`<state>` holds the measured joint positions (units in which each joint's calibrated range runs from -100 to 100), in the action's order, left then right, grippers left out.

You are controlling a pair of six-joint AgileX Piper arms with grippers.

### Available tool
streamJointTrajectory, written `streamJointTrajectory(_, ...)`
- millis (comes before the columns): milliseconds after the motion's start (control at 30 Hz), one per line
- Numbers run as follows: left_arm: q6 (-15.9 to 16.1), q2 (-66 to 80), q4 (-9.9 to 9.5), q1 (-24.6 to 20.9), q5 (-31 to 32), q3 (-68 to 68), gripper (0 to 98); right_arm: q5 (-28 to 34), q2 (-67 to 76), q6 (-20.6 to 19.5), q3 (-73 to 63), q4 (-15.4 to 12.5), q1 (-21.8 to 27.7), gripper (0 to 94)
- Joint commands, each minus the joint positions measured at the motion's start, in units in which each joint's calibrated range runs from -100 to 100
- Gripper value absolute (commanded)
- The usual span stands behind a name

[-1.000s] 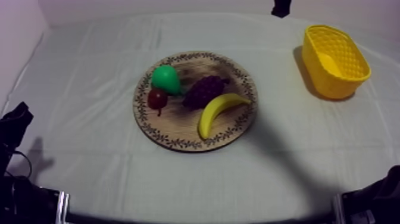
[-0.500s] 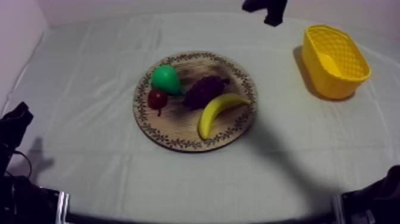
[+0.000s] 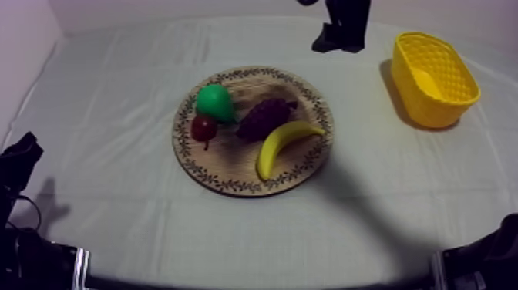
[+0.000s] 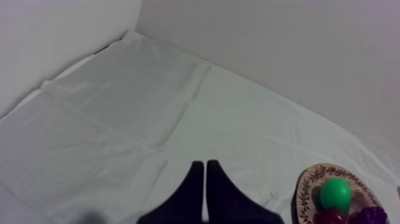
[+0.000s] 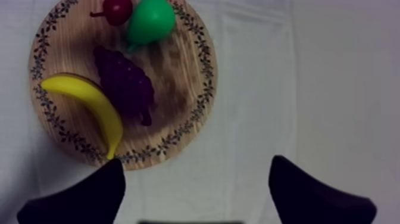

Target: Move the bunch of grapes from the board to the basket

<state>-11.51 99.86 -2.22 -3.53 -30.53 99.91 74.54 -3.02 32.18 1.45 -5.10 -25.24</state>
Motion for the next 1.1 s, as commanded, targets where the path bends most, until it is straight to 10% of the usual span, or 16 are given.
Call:
streamJointTrajectory(0,0.01,-0.03,0.00,0.02,-0.02,-0.02,0.1,-0.14,-0.33,-0.04,0.29,-0.04,-0.26,77.1)
streamJointTrajectory(1067,0.01,-0.03,0.00,0.02,-0.02,-0.02,0.1,-9.82,-22.05,0.74,-1.15,-3.06,-3.21,73.6)
